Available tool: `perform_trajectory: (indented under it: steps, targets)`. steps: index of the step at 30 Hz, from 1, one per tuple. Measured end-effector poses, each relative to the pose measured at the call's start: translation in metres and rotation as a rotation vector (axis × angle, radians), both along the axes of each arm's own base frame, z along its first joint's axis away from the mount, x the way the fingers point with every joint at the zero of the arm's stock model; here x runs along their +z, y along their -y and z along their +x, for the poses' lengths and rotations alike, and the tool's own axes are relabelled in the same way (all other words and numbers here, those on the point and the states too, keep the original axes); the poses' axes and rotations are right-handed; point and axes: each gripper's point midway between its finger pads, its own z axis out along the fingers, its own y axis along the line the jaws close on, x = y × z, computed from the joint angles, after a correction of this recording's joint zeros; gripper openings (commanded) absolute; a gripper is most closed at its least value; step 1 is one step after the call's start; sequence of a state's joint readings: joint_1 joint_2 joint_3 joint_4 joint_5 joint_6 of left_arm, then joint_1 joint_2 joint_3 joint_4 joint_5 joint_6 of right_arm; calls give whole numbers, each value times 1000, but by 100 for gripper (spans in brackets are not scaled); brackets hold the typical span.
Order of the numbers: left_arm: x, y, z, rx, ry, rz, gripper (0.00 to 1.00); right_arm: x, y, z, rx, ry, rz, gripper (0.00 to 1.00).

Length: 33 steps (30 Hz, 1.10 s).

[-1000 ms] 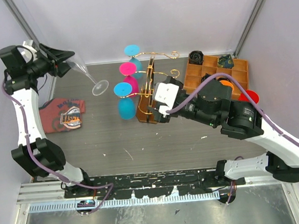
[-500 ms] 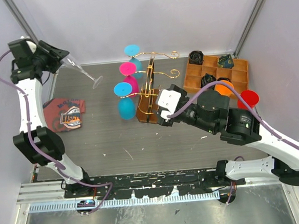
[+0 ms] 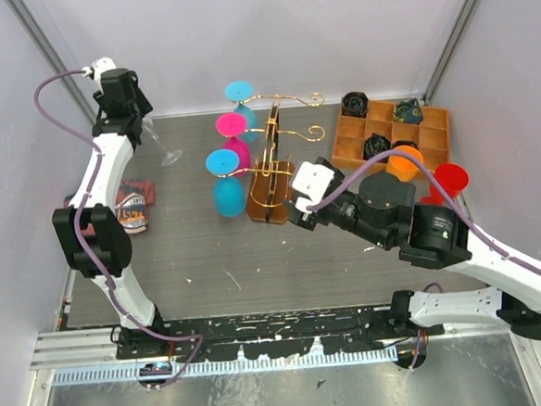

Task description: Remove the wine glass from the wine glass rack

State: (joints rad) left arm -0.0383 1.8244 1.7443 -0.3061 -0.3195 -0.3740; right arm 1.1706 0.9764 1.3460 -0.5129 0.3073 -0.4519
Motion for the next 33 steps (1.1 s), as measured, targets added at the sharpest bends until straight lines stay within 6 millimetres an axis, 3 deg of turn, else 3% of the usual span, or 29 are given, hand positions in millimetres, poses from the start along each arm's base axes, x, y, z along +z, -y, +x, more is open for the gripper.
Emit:
perform_trajectory:
  steps: [6, 12, 20, 26, 30, 33]
  targets:
    - [-35, -34, 8, 192, -11, 191, 50, 11, 13, 0, -30, 20, 44, 66]
    - [-67, -40, 16, 253, -7, 263, 48, 6, 7, 7, -55, 26, 22, 66]
    - [-61, -45, 21, 313, 94, 346, 50, -9, -4, 14, -65, 15, -33, 65]
    - [-81, -48, 21, 333, 106, 380, 51, -8, -2, 18, -77, 20, -27, 65]
    - [-81, -47, 22, 349, 139, 381, 52, -11, 0, 24, -91, 17, -28, 65]
    - [-82, -45, 21, 350, 159, 382, 58, -11, 1, 26, -85, 12, -25, 65]
